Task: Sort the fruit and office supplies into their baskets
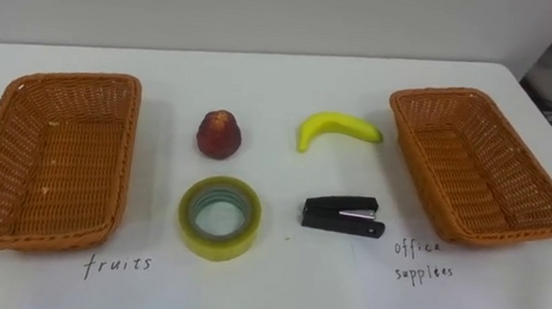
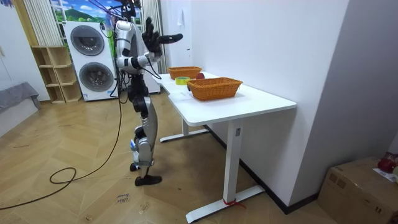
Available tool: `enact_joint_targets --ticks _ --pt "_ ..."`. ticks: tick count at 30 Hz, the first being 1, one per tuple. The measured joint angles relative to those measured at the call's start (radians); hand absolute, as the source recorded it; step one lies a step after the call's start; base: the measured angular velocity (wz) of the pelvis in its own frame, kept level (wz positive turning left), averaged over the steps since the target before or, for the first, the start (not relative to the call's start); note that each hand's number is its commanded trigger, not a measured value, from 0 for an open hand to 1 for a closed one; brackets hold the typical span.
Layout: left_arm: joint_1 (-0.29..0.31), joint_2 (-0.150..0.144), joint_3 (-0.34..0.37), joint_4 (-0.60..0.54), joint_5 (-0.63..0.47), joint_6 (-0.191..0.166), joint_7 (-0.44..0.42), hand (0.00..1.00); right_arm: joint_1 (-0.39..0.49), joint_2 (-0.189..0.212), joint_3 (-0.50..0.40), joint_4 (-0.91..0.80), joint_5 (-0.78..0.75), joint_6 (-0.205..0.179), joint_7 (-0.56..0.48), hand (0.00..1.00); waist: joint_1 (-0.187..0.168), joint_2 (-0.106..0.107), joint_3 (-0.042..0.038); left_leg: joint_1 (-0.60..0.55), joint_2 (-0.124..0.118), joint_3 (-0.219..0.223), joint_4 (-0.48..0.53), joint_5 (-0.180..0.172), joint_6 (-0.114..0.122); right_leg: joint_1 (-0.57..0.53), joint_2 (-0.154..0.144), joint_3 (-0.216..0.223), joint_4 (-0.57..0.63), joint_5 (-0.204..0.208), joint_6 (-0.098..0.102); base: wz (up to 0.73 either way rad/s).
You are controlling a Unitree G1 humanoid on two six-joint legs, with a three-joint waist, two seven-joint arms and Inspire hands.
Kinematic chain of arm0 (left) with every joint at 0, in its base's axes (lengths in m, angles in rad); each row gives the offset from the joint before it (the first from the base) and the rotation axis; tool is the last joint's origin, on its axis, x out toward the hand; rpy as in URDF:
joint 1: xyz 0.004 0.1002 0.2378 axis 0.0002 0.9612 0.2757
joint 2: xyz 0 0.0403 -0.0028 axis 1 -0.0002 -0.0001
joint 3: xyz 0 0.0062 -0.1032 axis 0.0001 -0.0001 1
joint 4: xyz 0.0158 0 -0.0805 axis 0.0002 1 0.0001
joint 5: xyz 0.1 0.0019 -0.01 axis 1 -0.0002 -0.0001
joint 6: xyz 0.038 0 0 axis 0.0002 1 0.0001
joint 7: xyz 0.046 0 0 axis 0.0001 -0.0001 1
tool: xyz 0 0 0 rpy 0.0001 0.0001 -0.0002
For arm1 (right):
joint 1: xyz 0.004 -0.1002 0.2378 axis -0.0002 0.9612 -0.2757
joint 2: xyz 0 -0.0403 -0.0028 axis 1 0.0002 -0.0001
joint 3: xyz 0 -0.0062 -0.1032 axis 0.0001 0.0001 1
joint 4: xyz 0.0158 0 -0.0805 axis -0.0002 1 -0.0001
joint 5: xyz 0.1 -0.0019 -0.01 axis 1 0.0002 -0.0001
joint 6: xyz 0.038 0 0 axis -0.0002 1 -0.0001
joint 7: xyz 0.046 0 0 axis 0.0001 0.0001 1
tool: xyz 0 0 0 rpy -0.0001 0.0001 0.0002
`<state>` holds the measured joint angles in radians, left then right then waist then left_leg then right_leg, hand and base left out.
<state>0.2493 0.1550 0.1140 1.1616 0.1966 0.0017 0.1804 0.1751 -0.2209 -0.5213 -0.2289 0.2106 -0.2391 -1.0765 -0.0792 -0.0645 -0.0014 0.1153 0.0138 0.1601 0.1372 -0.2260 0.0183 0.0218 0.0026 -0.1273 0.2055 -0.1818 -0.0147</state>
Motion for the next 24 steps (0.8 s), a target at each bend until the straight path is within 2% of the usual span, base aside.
enact_joint_targets --ticks 5,7,9,11,14,19,24 --pt "0.005 0.002 0.001 0.014 -0.050 0.014 -0.009 0.00 0.000 0.000 0.000 -0.024 -0.047 0.002 0.011 0.00 0.011 -0.016 -0.0011 0.000 -0.001 -0.005 0.000 0.000 0.000 -0.002 -0.001 -0.002 -0.001 0.000 0.000 0.01" --pt "0.006 0.003 0.001 0.031 -0.051 0.024 -0.017 0.00 -0.002 0.000 0.000 -0.035 -0.055 0.019 0.014 0.00 0.010 -0.021 -0.0032 0.000 0.000 -0.005 0.000 0.000 0.000 -0.003 -0.001 -0.003 0.000 0.000 0.000 0.00" --pt "0.005 0.003 0.001 0.039 -0.069 0.029 -0.020 0.00 -0.003 0.000 0.000 -0.070 -0.054 0.033 0.022 0.00 0.008 -0.032 0.0016 0.000 0.001 -0.004 0.000 0.000 0.000 -0.003 -0.001 -0.005 0.000 0.000 0.000 0.00" --pt "0.005 0.004 0.001 0.039 -0.086 0.035 -0.026 0.00 -0.021 -0.004 0.000 -0.099 -0.055 0.036 0.032 0.00 0.005 -0.034 0.0021 0.000 0.001 -0.004 0.000 0.000 0.000 -0.003 -0.001 -0.006 0.000 0.000 0.000 0.00" --pt "0.000 0.013 0.001 0.051 -0.086 0.035 -0.042 0.00 -0.051 -0.026 -0.001 -0.114 -0.055 0.037 0.056 0.00 -0.001 -0.040 0.0000 0.000 0.001 -0.001 0.000 0.000 0.000 -0.002 0.000 -0.006 0.000 0.000 0.000 0.00" --pt "-0.002 0.019 0.000 0.060 -0.086 0.040 -0.043 0.00 -0.061 -0.054 0.007 -0.145 -0.055 0.050 0.116 0.00 0.009 -0.044 0.0019 0.001 0.001 0.000 -0.001 0.000 0.000 0.002 0.000 -0.003 0.000 0.000 -0.001 0.00" --pt "-0.004 0.019 0.003 0.073 -0.084 0.044 -0.043 0.00 -0.066 -0.057 0.032 -0.146 -0.062 0.068 0.199 0.00 0.014 -0.035 0.0030 0.014 0.008 0.002 -0.002 0.000 0.000 0.016 0.001 -0.004 0.000 0.001 -0.001 0.00"
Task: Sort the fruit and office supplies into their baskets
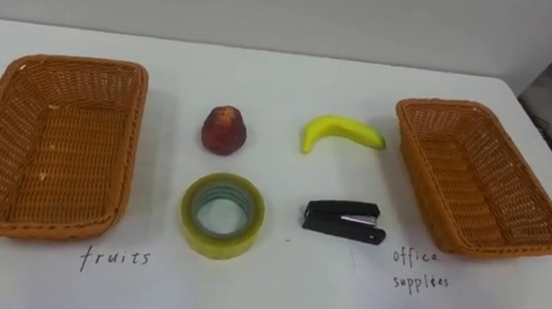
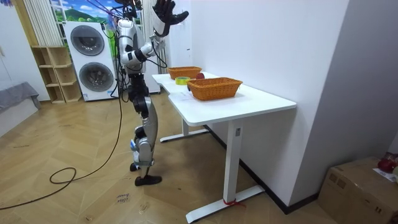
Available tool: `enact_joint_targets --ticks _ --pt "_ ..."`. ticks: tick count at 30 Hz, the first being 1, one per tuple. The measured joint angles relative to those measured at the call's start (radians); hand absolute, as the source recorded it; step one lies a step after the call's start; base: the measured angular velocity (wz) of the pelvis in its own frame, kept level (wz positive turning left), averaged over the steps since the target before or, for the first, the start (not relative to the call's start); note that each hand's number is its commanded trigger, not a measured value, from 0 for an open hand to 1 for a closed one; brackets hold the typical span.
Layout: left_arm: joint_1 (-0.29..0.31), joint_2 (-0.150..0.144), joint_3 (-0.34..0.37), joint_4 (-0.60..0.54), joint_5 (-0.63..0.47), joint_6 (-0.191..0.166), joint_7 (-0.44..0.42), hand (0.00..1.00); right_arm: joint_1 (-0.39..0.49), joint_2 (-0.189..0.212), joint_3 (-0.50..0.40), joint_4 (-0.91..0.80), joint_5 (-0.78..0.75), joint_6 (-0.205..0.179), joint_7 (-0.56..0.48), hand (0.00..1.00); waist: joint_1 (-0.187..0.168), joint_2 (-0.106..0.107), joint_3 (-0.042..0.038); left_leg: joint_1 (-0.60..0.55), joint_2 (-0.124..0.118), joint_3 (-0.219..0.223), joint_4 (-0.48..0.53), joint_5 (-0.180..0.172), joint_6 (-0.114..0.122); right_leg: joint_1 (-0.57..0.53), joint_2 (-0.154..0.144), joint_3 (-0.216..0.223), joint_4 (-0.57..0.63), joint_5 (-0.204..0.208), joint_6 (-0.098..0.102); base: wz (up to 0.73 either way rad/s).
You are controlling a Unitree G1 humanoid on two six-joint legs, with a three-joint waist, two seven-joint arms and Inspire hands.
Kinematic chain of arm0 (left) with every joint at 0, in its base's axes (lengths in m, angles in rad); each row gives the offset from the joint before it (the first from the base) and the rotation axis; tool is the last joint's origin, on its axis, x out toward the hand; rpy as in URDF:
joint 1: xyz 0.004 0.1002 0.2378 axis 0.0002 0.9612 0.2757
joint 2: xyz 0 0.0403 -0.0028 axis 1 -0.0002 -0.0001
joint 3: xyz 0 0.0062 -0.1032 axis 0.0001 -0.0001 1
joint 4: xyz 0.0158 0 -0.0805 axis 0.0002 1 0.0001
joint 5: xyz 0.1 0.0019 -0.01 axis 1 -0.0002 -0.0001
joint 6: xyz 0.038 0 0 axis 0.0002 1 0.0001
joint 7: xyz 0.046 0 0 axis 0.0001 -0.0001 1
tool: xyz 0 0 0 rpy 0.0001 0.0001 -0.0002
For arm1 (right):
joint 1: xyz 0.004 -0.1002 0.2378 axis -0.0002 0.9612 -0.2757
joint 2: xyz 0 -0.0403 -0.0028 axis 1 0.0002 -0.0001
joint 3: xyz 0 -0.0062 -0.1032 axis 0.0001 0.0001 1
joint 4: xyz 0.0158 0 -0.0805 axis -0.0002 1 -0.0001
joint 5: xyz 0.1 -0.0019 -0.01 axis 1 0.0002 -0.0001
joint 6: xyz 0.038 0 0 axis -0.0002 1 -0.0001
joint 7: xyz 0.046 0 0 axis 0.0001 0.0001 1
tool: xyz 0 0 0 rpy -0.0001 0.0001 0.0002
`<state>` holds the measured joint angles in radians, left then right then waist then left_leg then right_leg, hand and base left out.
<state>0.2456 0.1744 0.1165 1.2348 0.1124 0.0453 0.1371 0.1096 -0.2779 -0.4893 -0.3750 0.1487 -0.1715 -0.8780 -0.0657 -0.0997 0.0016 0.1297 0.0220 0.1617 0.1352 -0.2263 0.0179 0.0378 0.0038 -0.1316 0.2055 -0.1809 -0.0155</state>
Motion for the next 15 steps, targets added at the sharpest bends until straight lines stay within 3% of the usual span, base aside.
enact_joint_targets --ticks 5,10,15 --pt "-0.001 -0.001 0.000 0.000 0.001 0.000 -0.019 0.00 -0.001 -0.021 0.031 -0.002 -0.002 0.015 0.074 0.00 0.014 0.013 0.0045 -0.002 0.000 0.000 -0.002 0.000 0.000 0.002 0.000 -0.002 0.003 0.001 -0.001 0.00" --pt "-0.008 0.004 0.000 -0.002 0.010 0.002 -0.060 0.00 -0.020 -0.036 0.091 -0.003 -0.003 0.042 0.163 0.00 0.023 0.013 0.0026 -0.014 -0.001 -0.007 0.005 0.000 0.000 -0.004 -0.001 -0.010 0.007 0.001 -0.002 0.04" --pt "-0.013 0.005 0.000 -0.003 0.010 0.006 -0.084 0.00 -0.025 -0.038 0.142 -0.002 -0.004 0.044 0.230 0.00 0.047 0.012 0.0022 -0.020 0.001 -0.008 0.015 0.000 0.000 -0.001 -0.002 -0.014 -0.001 0.004 -0.004 0.02"
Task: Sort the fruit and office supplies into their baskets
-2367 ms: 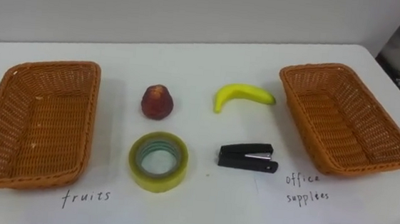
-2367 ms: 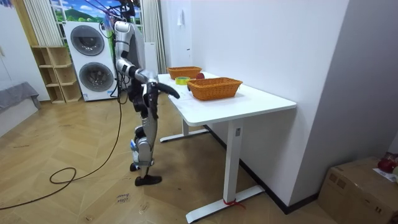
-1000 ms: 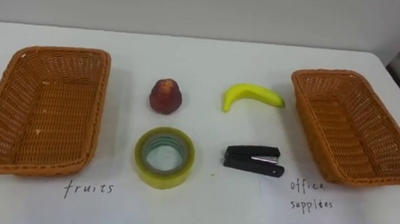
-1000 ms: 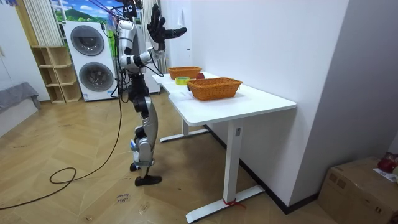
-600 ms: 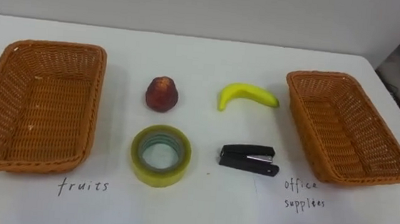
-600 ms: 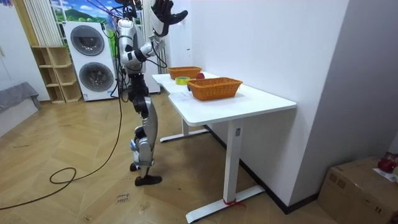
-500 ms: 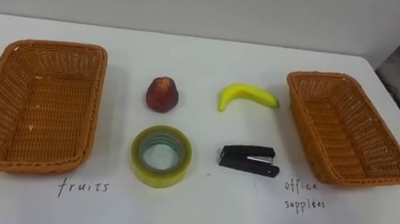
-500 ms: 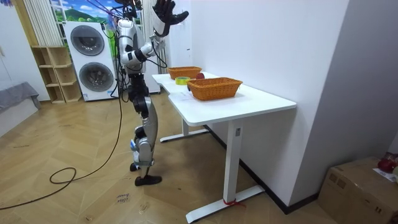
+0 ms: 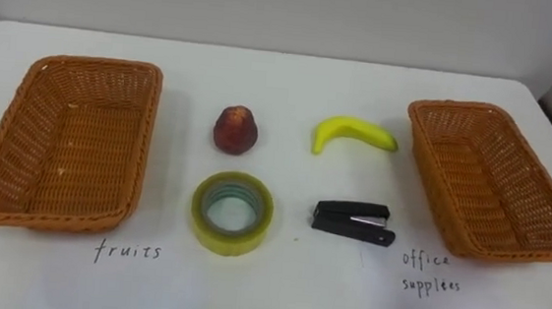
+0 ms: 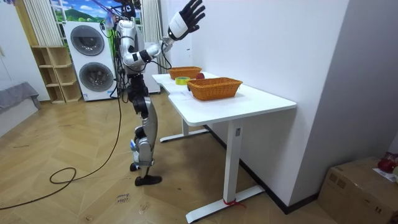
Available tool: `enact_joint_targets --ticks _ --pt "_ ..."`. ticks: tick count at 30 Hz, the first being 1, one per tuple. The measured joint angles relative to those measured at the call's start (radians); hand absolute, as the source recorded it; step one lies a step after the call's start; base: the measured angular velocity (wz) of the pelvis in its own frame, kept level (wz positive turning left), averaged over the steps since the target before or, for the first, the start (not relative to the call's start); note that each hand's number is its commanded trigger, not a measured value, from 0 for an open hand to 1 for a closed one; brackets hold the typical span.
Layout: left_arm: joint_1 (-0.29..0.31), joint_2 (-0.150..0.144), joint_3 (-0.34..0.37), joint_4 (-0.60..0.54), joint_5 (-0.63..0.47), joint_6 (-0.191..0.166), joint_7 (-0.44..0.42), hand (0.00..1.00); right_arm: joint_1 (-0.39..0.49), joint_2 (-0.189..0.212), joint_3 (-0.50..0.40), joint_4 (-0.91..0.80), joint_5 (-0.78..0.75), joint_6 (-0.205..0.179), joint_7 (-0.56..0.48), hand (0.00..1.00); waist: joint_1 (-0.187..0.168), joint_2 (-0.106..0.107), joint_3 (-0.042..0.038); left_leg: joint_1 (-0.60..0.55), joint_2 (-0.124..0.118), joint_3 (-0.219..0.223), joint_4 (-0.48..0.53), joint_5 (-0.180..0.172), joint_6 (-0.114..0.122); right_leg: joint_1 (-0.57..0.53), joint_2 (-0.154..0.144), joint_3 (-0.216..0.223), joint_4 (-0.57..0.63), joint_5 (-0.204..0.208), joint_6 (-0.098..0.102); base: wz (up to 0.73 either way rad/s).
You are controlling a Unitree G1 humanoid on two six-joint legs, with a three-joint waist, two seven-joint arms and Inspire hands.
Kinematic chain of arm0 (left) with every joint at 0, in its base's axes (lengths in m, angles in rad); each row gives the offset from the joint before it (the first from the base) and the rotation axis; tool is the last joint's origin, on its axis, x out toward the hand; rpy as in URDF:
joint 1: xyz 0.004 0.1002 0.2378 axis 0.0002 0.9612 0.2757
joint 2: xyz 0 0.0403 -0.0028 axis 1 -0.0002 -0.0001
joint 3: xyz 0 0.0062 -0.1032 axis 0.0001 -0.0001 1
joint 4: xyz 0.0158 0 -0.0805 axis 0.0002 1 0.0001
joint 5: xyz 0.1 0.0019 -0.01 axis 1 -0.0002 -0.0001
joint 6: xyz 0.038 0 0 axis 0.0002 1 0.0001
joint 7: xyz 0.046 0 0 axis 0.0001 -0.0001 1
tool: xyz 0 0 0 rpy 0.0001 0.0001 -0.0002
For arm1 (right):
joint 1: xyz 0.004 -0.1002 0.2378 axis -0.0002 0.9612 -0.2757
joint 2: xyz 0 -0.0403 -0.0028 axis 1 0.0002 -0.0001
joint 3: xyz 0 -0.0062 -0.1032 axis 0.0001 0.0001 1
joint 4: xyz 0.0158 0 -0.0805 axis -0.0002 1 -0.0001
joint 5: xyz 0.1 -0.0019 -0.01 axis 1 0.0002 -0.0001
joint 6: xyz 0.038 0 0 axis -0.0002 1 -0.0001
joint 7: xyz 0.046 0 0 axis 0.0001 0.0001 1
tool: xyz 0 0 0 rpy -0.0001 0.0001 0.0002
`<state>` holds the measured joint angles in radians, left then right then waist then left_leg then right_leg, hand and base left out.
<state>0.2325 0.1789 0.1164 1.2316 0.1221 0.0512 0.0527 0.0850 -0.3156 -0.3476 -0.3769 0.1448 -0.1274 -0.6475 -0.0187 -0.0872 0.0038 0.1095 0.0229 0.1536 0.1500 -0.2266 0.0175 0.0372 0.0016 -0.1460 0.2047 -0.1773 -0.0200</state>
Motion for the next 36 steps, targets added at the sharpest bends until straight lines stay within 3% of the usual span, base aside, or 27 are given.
enact_joint_targets --ticks 8,16,26,36 --pt "0.002 0.000 -0.001 -0.003 0.002 0.006 -0.004 0.00 -0.027 -0.002 0.055 0.015 -0.035 0.026 0.124 0.00 0.002 0.000 0.0000 0.004 0.001 -0.006 0.003 0.000 0.000 0.007 0.000 -0.001 -0.001 0.000 0.000 0.01" --pt "0.008 -0.001 -0.001 -0.074 0.089 0.016 -0.003 0.00 -0.027 -0.002 0.107 0.061 -0.111 0.077 0.287 0.00 0.016 -0.008 -0.0030 0.007 0.001 -0.015 0.004 0.000 0.000 0.013 -0.001 -0.008 -0.003 0.000 -0.001 0.02" --pt "0.013 -0.004 -0.002 -0.073 0.088 0.016 -0.003 0.00 -0.028 -0.002 0.141 0.064 -0.200 0.088 0.491 0.00 0.027 -0.003 -0.0006 0.007 0.002 -0.017 0.006 0.000 0.000 0.015 -0.002 -0.007 -0.004 0.000 -0.001 0.00" --pt "-0.001 -0.004 -0.002 -0.072 0.088 0.023 -0.025 0.00 -0.028 -0.002 0.202 0.090 -0.244 0.124 0.673 0.00 0.030 0.001 0.0001 0.006 0.002 -0.018 0.004 0.000 0.000 0.014 -0.001 -0.005 -0.003 0.001 -0.001 0.00"
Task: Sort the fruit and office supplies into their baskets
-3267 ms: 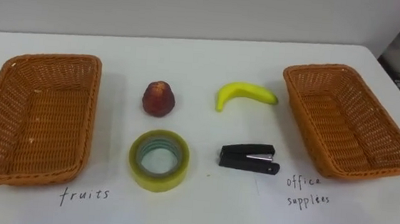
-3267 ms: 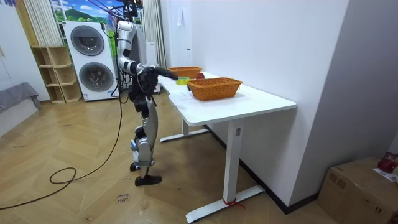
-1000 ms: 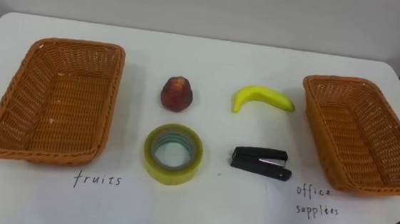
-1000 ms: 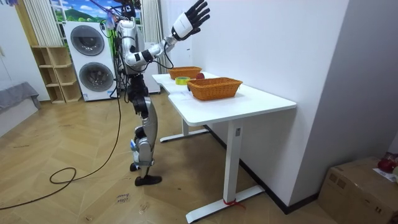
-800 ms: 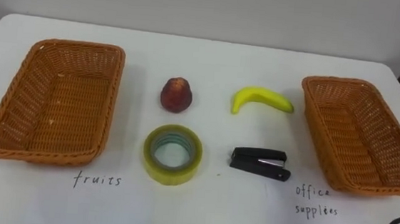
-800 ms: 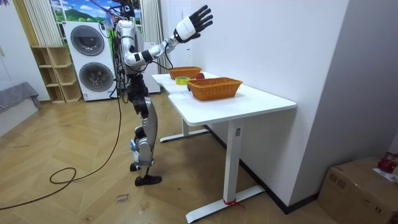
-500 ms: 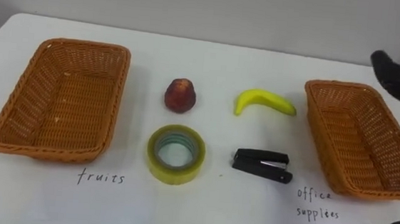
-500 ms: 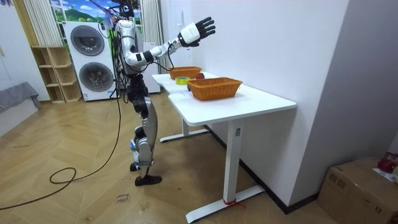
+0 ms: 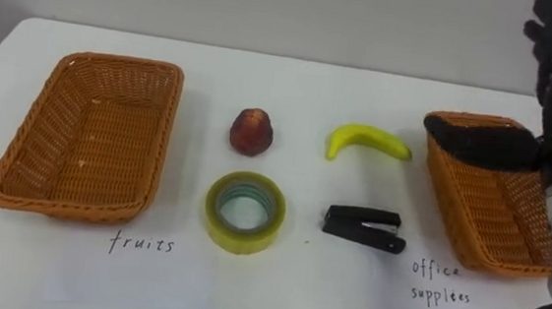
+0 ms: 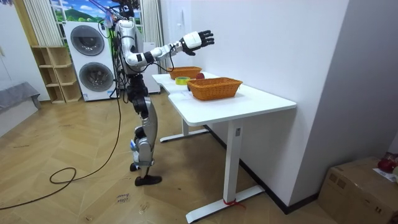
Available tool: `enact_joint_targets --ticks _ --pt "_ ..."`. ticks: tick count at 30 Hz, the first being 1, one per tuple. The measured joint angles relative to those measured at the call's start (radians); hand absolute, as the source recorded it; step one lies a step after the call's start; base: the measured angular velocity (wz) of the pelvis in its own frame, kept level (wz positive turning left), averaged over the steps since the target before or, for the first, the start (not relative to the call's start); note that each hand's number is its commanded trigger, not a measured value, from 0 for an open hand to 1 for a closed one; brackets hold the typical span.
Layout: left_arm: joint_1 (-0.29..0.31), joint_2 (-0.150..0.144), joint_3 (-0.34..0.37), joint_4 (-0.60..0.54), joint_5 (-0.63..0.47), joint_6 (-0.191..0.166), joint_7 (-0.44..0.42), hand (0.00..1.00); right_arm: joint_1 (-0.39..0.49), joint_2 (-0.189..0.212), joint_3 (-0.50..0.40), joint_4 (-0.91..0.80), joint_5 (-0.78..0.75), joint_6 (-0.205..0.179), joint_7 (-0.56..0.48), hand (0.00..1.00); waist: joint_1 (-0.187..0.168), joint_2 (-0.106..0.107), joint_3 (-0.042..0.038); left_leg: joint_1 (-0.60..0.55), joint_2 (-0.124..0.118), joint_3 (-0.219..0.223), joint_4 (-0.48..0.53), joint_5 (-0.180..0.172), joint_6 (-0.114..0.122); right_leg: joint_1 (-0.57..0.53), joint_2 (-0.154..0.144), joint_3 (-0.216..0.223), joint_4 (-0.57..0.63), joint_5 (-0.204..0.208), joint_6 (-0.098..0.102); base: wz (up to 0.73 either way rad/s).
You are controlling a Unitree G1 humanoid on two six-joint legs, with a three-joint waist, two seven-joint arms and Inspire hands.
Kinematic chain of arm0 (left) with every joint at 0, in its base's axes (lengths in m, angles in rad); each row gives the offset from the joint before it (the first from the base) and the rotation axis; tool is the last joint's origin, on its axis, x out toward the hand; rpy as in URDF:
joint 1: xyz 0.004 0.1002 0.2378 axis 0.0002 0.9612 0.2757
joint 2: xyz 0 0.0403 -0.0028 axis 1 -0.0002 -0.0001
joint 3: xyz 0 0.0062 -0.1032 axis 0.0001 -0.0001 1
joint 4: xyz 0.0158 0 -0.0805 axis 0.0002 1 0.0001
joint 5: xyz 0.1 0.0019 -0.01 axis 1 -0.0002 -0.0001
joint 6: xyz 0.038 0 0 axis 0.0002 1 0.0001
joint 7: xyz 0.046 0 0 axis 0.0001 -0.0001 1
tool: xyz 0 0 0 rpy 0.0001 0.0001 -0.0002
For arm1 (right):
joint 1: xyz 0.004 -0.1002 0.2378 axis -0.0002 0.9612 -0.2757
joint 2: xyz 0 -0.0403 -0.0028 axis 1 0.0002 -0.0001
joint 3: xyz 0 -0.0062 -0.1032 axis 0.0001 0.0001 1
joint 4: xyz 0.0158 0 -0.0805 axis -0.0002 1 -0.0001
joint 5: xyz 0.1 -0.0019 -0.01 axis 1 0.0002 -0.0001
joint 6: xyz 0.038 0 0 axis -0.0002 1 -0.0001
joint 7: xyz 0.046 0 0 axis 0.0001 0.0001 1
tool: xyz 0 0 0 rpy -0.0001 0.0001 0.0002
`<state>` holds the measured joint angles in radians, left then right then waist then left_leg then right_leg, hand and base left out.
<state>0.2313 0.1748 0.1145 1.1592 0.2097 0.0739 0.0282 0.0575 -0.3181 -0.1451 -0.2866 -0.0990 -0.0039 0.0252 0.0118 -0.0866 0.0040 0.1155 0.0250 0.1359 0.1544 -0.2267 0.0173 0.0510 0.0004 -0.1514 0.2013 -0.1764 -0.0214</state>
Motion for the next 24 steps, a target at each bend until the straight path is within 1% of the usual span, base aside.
enact_joint_targets --ticks 4,7,14,18,21,24 --pt "0.001 0.000 0.000 0.000 0.000 0.000 -0.006 0.00 0.000 0.000 0.006 0.000 -0.059 0.005 0.058 0.00 0.000 -0.004 -0.0027 0.000 -0.001 0.000 0.001 0.000 0.000 0.000 0.000 0.002 0.000 0.000 0.000 0.00" --pt "0.000 0.001 0.000 0.000 0.001 0.000 -0.019 0.00 0.000 0.000 0.006 0.000 -0.068 0.006 0.086 0.00 0.000 -0.005 -0.0041 0.000 0.000 0.000 0.003 0.000 0.000 0.001 0.000 0.003 0.000 0.000 0.000 0.00" --pt "0.000 0.008 0.000 0.000 0.000 0.000 -0.041 0.00 0.003 0.000 0.008 0.002 -0.089 0.010 0.158 0.00 -0.001 -0.009 -0.0031 0.000 0.000 0.001 0.009 0.000 0.000 0.001 -0.001 0.006 0.000 0.001 -0.001 0.00" --pt "0.000 0.015 -0.001 0.000 0.000 0.000 -0.046 0.00 0.023 0.000 0.018 0.004 -0.135 0.029 0.202 0.00 0.004 -0.013 -0.0023 0.000 0.000 0.001 0.010 0.000 0.000 0.002 -0.001 0.010 0.000 0.002 -0.001 -0.01" --pt "0.000 0.017 -0.001 0.000 0.001 0.001 -0.043 0.00 0.025 0.000 0.049 0.014 -0.188 0.040 0.227 0.00 0.009 -0.015 -0.0037 0.000 -0.001 0.003 0.010 0.000 0.000 0.002 0.001 0.013 0.000 0.004 -0.001 -0.01" --pt "-0.001 0.018 -0.001 -0.001 0.000 0.001 -0.040 0.00 0.025 0.000 0.051 0.022 -0.214 0.050 0.266 0.00 0.015 -0.016 -0.0039 0.000 -0.001 0.002 0.009 0.000 0.000 0.002 0.001 0.013 0.000 0.004 0.000 0.00"
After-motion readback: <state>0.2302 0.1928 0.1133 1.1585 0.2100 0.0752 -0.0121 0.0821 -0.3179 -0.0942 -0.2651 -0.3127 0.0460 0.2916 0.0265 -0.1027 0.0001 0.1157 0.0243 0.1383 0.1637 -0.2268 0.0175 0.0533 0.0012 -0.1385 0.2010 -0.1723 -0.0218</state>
